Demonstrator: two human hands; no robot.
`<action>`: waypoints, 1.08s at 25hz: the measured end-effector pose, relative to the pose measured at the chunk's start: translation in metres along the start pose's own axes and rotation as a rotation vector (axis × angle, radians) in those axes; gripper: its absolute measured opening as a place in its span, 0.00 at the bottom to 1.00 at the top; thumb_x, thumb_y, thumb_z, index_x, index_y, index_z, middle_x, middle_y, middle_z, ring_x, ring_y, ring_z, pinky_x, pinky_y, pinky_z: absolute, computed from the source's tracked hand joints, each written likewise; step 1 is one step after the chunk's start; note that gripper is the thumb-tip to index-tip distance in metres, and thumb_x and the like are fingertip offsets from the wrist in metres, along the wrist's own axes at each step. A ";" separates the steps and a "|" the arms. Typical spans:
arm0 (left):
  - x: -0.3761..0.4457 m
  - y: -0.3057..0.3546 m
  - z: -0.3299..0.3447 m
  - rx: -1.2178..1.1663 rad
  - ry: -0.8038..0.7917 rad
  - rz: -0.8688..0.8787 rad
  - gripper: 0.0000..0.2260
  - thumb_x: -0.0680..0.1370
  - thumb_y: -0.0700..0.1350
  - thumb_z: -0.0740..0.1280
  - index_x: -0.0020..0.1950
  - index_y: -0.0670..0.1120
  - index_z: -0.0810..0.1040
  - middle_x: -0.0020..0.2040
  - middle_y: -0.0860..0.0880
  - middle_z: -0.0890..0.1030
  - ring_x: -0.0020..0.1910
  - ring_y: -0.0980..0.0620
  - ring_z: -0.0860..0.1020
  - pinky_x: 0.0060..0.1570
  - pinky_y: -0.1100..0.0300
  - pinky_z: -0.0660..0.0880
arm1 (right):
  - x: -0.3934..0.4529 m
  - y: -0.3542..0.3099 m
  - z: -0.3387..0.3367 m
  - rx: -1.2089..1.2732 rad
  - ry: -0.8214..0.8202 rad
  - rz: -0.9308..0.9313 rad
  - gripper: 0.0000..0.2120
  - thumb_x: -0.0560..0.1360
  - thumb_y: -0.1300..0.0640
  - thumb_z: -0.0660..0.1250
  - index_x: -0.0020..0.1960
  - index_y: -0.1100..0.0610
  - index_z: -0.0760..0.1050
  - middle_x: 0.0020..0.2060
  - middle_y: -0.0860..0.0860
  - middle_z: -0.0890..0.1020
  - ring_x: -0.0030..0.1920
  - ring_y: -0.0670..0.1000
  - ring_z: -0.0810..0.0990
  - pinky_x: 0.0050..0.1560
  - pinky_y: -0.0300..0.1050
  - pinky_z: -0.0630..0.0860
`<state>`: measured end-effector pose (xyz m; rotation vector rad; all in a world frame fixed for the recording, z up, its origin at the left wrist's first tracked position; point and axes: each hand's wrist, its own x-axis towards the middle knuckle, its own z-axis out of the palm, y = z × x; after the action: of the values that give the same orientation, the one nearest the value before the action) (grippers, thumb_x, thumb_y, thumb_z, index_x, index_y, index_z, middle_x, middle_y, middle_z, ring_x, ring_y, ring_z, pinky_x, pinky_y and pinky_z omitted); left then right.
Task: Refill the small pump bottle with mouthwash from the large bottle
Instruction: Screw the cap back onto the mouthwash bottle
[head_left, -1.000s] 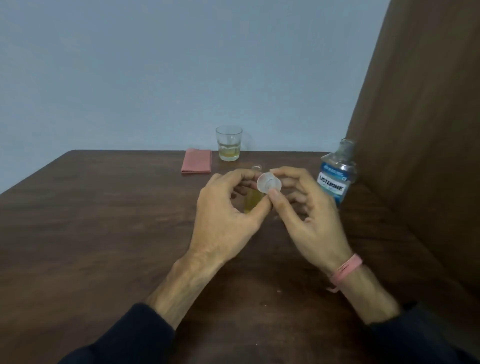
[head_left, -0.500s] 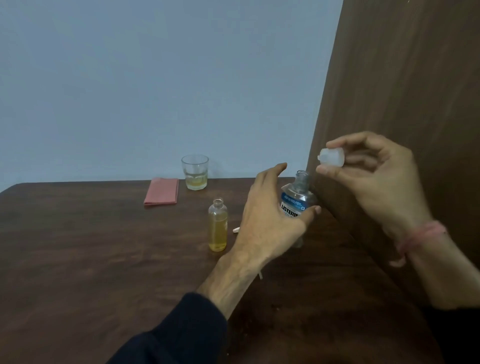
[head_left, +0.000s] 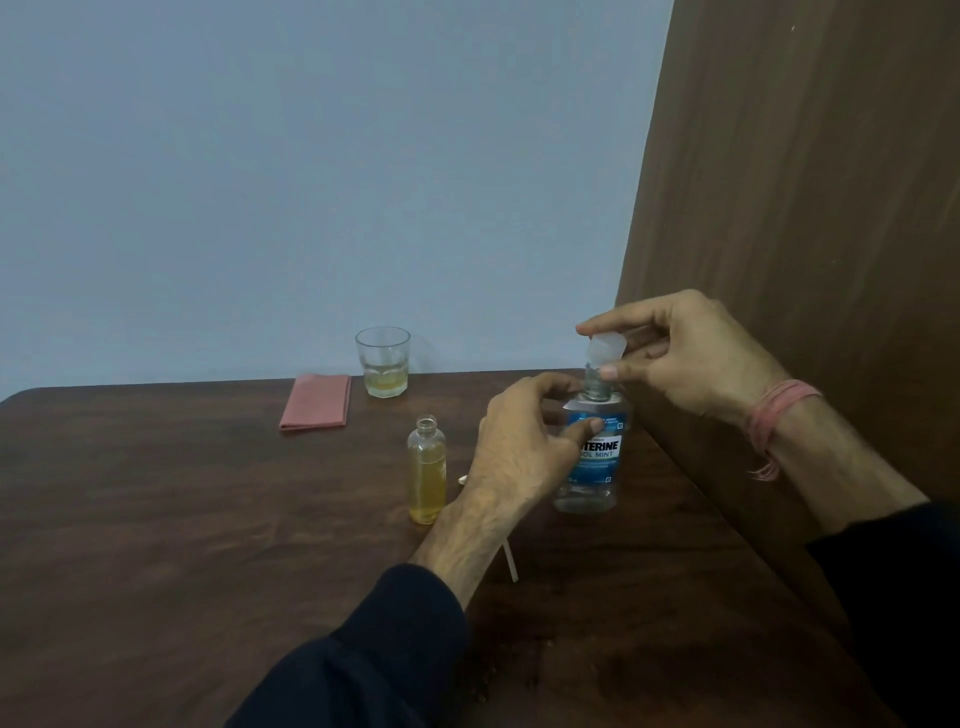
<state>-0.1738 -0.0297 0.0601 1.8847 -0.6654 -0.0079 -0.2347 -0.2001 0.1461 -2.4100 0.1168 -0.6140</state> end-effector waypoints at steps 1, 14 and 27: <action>-0.001 -0.001 -0.001 -0.004 -0.009 0.004 0.22 0.82 0.47 0.80 0.75 0.51 0.81 0.71 0.53 0.85 0.67 0.56 0.83 0.70 0.49 0.84 | -0.001 0.001 0.001 0.001 -0.015 0.010 0.24 0.73 0.64 0.82 0.62 0.41 0.87 0.53 0.42 0.86 0.48 0.43 0.89 0.45 0.32 0.81; -0.008 -0.006 0.005 0.074 -0.010 0.039 0.24 0.82 0.50 0.80 0.77 0.53 0.79 0.70 0.51 0.87 0.70 0.52 0.85 0.71 0.46 0.84 | -0.010 0.006 0.015 -0.214 0.075 0.092 0.26 0.64 0.36 0.84 0.53 0.52 0.87 0.41 0.46 0.86 0.45 0.46 0.85 0.46 0.43 0.84; -0.014 -0.006 0.011 0.118 0.041 0.080 0.30 0.79 0.52 0.82 0.80 0.55 0.77 0.70 0.52 0.87 0.69 0.54 0.85 0.70 0.47 0.84 | -0.027 -0.001 0.011 -0.222 0.081 0.103 0.20 0.73 0.33 0.77 0.53 0.48 0.87 0.44 0.41 0.87 0.48 0.44 0.86 0.46 0.40 0.82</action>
<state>-0.1866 -0.0317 0.0464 1.9643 -0.7267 0.1234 -0.2537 -0.1868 0.1280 -2.5725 0.3585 -0.6815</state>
